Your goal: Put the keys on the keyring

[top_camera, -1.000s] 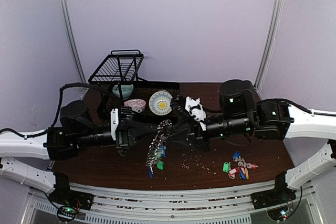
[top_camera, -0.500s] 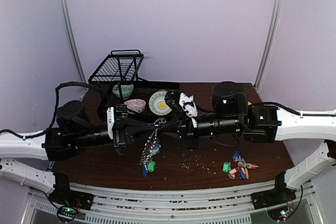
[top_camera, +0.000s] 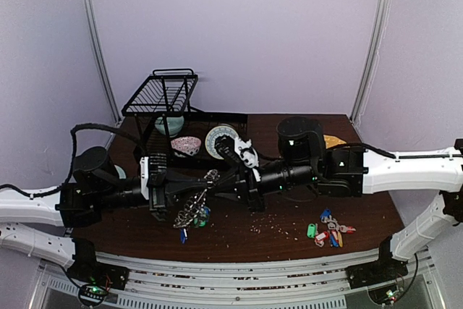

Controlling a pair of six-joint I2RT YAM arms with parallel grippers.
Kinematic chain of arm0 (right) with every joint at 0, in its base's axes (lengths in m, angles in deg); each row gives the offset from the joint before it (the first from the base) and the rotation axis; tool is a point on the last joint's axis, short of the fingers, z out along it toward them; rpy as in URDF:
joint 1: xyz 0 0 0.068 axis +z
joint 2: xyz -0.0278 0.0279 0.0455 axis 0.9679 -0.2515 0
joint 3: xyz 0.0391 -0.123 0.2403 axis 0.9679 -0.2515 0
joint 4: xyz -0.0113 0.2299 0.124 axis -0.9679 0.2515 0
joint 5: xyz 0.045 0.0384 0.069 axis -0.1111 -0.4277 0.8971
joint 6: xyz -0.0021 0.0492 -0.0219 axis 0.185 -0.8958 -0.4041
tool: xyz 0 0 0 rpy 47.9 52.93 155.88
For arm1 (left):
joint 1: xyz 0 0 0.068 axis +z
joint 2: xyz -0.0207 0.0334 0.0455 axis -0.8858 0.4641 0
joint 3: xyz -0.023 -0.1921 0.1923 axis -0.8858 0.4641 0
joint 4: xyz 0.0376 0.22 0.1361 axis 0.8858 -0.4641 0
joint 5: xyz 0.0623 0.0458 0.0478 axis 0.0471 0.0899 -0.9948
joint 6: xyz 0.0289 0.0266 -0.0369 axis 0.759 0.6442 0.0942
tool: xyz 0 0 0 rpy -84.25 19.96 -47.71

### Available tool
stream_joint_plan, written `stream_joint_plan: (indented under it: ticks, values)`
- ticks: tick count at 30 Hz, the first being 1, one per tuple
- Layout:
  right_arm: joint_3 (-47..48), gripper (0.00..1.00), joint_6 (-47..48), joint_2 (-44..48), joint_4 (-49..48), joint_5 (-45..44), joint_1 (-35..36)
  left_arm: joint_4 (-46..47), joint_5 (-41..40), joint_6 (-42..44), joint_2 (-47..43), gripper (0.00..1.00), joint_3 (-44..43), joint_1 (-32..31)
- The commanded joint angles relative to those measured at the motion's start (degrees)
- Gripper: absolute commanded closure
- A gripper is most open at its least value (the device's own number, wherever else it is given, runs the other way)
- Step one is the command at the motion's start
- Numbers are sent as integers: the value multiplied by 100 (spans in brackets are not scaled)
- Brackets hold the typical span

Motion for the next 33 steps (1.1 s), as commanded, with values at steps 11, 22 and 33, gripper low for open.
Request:
stream_joint_plan:
  ticks: [11, 22, 33]
  values:
    - [-177, 69, 216, 928, 653, -546, 66, 943, 31, -34, -69, 100, -122, -10]
    - [-132, 67, 707, 1585, 638, -670, 51, 686, 217, 265, -45, 100, -196, -12]
    - [256, 60, 1491, 1134, 1510, -755, -186, -267, 650, 1105, -142, 100, -467, -5]
